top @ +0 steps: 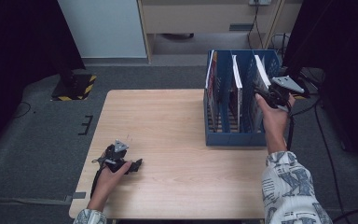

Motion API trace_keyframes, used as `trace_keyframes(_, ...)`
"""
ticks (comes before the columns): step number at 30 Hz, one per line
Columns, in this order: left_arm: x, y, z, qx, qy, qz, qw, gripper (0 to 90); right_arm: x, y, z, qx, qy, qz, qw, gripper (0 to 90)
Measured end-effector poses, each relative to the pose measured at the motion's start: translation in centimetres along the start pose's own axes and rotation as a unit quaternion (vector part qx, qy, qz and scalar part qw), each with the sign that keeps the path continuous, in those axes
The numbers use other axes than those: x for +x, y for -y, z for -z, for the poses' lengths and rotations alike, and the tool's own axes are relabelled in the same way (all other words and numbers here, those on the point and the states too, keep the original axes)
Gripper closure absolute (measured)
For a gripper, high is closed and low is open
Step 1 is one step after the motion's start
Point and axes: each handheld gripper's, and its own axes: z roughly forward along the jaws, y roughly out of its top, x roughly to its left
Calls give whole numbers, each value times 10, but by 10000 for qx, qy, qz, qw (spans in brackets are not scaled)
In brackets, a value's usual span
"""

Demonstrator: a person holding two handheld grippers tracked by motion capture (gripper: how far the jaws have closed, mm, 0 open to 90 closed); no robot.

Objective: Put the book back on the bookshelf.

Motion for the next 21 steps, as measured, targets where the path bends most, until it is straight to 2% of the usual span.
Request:
trace_keyframes(4, 0, 0, 0, 0, 0, 1, 10000, 0, 0, -1, 3, 52, -40, 0, 10000, 342)
trace_keyframes(7, 0, 0, 0, 0, 0, 1, 10000, 0, 2, -2, 6, 12, -153, -103, 9998, 304)
trace_keyframes(15, 0, 0, 0, 0, -1, 1, 10000, 0, 2, 2, 8, 225, -180, -68, 9996, 236)
trace_keyframes(21, 0, 0, 0, 0, 0, 0, 10000, 0, 0, 5, 11, 274, -186, -88, 9994, 215)
